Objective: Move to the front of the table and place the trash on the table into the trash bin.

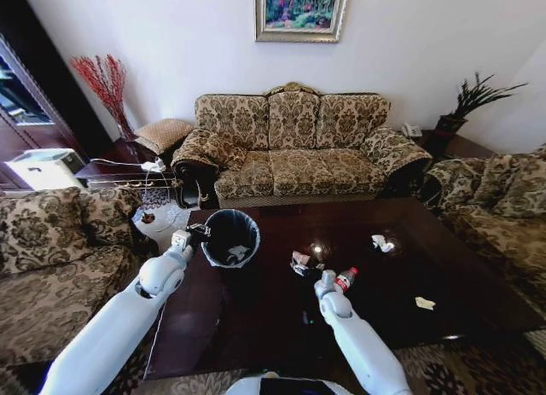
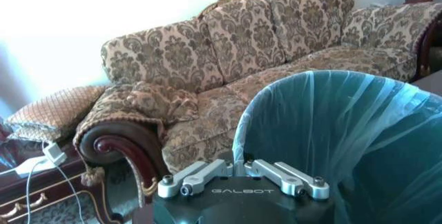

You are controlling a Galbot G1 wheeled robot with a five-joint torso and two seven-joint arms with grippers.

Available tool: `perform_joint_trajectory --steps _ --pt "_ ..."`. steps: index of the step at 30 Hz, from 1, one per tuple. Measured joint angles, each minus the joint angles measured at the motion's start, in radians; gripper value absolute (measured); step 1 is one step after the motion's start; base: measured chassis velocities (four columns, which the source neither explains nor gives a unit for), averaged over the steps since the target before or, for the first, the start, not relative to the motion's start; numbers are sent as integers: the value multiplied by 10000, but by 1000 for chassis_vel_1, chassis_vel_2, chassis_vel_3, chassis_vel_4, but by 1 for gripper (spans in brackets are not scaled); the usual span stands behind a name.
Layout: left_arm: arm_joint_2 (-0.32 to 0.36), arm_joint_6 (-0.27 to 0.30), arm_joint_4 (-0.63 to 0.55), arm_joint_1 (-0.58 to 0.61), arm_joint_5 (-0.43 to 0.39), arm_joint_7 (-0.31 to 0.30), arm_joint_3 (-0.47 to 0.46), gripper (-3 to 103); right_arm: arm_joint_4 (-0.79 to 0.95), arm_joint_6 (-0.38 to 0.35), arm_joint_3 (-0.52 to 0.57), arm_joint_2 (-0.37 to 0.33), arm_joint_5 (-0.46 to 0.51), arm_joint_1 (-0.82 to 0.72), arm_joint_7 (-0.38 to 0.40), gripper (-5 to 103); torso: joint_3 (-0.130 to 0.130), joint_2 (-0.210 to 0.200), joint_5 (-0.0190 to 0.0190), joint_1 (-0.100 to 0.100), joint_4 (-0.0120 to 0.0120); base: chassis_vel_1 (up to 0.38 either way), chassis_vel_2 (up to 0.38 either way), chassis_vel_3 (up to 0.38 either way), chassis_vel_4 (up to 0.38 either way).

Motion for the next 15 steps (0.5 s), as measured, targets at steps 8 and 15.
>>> perform_joint_trajectory --steps 8,15 --pt "19 3 0 -31 -76 28 85 2 -446 -15 73 136 -107 120 -68 103 0 0 -1 0 1 0 0 0 0" --pt "30 -2 12 -152 -161 44 154 2 -648 -36 155 212 -416 147 -67 84 0 0 0 1 1 0 0 0 0"
